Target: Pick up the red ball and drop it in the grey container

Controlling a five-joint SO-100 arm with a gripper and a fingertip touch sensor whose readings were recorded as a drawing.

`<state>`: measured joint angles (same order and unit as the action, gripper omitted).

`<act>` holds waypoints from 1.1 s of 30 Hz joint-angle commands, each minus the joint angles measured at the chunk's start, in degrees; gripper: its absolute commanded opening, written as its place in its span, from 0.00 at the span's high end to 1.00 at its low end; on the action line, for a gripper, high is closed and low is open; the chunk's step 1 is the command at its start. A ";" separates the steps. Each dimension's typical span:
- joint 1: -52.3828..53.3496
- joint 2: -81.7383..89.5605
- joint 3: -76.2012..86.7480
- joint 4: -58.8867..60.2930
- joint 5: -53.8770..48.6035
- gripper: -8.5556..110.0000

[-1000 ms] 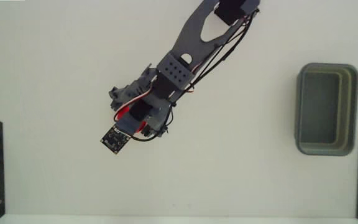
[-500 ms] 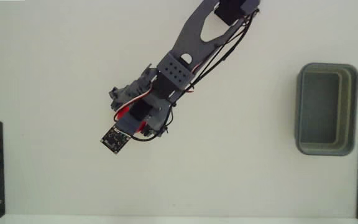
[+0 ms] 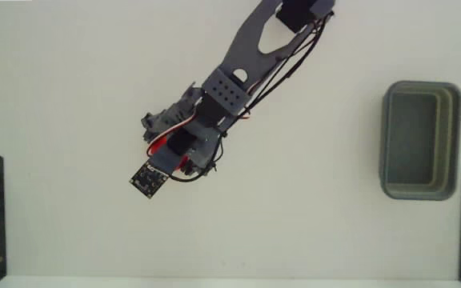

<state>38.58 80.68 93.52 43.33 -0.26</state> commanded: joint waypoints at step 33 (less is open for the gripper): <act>1.17 1.45 0.46 -0.77 0.26 0.21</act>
<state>38.58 80.68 93.52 43.33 -0.26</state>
